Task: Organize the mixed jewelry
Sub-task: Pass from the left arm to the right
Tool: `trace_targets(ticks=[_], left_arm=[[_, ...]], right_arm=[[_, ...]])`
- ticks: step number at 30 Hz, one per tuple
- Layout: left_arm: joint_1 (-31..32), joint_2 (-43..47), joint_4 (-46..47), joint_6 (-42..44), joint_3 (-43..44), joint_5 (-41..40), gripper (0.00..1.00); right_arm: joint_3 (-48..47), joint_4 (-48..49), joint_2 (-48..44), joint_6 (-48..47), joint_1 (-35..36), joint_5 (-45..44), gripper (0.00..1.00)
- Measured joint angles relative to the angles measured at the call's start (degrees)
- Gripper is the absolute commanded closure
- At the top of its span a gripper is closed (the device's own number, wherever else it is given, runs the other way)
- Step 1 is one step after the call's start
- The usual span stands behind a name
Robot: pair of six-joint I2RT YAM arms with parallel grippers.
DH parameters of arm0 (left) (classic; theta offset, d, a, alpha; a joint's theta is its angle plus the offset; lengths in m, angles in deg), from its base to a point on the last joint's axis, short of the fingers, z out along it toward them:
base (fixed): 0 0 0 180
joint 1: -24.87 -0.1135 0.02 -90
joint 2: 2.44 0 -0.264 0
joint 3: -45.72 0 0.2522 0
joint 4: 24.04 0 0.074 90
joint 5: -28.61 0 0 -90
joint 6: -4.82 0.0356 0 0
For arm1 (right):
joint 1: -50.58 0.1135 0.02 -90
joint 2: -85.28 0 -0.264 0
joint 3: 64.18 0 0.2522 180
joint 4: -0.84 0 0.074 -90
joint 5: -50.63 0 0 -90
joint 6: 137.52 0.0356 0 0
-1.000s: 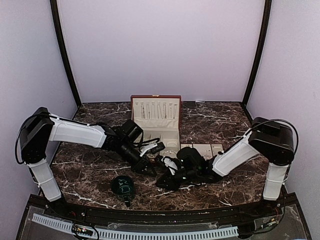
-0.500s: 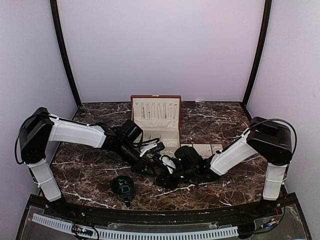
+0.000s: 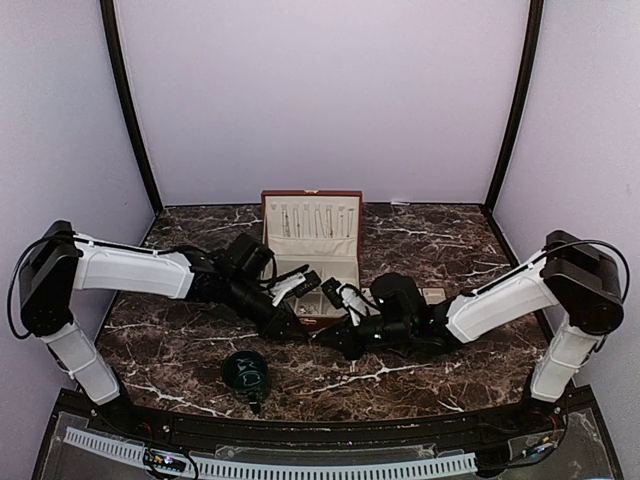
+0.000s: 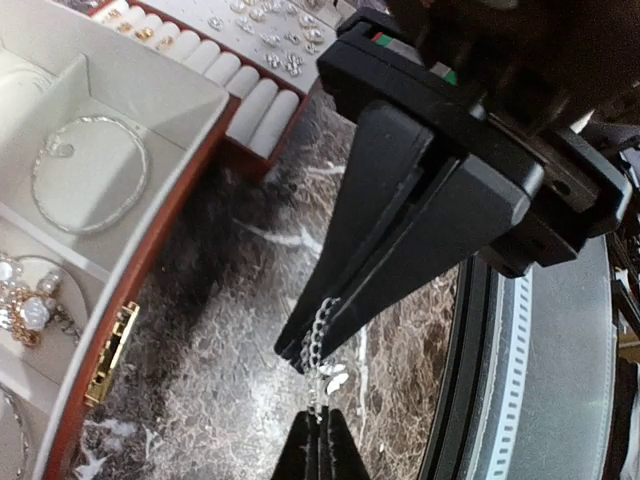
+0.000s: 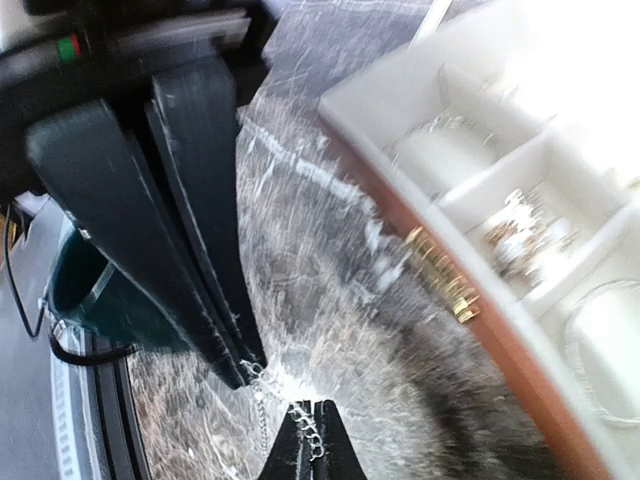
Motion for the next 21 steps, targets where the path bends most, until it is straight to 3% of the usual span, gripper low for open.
trace_targets(ticks=[9, 16, 21], left_arm=[[0.0, 4.9, 11.3, -8.6, -3.2, -8.1, 0.61], [-1.6, 12.4, 16.5, -11.8, -7.9, -16.7, 0.5], [-8.6, 17.8, 17.3, -15.6, -9.1, -21.3, 0.43]], right_arm=[[-5.1, -15.3, -11.3, 0.2, -1.3, -10.3, 1.0], [-15.9, -28.5, -14.5, 0.0, -4.4, -17.1, 1.0], [-23.7, -35.6, -14.5, -0.2, -6.8, -19.9, 1.0]])
